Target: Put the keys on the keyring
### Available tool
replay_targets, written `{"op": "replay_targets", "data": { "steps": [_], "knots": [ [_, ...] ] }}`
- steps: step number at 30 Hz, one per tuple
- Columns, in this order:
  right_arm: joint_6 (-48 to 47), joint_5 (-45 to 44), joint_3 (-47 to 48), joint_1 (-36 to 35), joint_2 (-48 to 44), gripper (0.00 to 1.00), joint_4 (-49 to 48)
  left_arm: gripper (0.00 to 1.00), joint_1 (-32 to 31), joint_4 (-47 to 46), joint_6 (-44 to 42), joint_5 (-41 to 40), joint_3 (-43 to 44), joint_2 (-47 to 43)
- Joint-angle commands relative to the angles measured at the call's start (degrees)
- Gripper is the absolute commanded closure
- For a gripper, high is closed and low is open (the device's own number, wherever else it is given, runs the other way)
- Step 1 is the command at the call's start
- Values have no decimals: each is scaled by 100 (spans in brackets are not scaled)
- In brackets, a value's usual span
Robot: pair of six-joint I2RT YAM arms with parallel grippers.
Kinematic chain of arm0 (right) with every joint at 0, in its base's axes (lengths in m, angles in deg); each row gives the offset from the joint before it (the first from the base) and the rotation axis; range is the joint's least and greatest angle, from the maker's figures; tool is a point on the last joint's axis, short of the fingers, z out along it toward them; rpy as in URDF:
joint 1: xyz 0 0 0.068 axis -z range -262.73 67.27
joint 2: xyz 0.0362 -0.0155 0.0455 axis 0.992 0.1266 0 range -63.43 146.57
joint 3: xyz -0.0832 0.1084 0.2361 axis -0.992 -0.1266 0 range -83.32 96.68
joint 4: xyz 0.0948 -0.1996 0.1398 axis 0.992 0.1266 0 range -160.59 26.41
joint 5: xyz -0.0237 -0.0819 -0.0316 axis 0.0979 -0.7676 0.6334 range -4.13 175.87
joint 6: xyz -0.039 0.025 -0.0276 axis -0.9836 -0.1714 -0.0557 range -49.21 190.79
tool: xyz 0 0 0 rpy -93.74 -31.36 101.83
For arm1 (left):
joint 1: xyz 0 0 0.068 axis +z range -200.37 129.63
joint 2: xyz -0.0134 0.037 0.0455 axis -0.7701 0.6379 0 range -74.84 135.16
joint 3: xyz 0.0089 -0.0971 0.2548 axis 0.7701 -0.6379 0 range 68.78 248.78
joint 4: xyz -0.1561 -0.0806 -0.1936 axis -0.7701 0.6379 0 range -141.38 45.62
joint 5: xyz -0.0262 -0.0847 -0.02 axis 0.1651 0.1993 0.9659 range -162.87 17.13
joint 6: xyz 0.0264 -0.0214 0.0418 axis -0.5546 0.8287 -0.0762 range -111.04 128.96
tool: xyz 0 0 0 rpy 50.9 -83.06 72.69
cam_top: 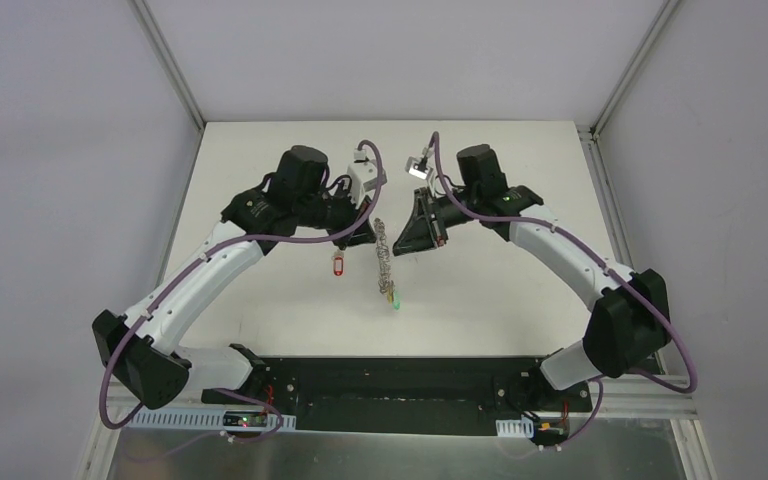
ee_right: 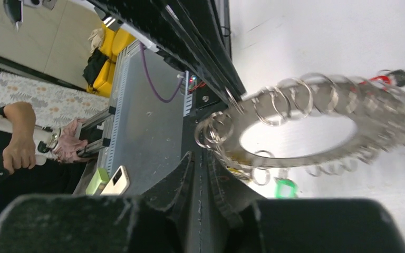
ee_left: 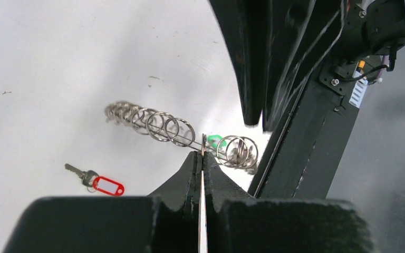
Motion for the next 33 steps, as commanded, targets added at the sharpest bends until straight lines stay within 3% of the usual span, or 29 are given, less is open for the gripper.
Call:
{"op": "replay_targets", "data": {
  "steps": [1,6,17,26,33],
  "knots": [
    [-183,23,204,359,-426,81,90,100,170,-341,-145,323,-44,-404],
    [-246,-269,217,608,-639,70,171,100,279,-72,-330,130,-60,-571],
    [-626,-1953,751,535,-353,48,639,100,479,634,-518,-690,-27,-1016],
    [-529,-3349,659,-156,692,47,-172,100,884,1251,-722,-1050,-443,-1725],
    [-146,-4104,1315,-811,1829,46,-351,100,1083,1948,-920,-1278,-547,-2210]
  ]
}}
